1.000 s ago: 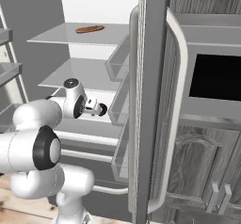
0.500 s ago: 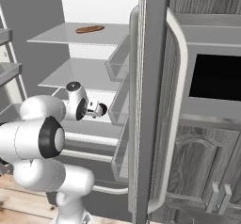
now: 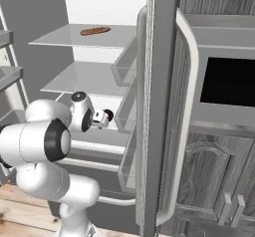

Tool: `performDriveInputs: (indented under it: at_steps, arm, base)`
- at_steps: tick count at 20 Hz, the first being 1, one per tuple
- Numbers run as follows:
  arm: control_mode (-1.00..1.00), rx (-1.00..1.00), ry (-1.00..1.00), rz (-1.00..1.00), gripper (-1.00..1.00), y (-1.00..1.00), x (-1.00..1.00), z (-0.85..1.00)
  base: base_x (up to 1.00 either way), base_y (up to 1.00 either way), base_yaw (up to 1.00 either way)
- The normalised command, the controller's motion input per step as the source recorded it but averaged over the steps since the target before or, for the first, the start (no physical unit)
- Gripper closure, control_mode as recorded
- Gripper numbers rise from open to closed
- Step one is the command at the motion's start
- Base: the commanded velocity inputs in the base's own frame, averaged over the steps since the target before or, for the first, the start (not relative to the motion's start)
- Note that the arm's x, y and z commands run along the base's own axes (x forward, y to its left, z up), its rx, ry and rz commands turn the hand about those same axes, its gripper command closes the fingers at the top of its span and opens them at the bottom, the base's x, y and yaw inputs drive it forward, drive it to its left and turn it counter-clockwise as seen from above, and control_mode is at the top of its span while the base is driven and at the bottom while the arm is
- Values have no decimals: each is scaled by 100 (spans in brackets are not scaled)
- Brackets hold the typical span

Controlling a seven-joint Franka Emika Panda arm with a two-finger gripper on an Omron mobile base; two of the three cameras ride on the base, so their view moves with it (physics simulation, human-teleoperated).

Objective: Fully open the fridge drawer.

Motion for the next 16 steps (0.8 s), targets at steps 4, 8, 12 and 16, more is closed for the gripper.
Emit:
performDriveInputs:
  at_steps: [4, 8, 12, 16]
  arm:
    - [-100, 0, 0, 0, -100, 0, 0, -21]
    - [-100, 0, -1, -6, -100, 0, 0, 2]
    - [-100, 0, -9, -10, -100, 0, 7, 44]
    - [-100, 0, 0, 0, -100, 0, 21, 0]
  base:
    - [0, 0, 0]
    - [0, 0, 0]
    - [0, 0, 0]
    - [0, 0, 0]
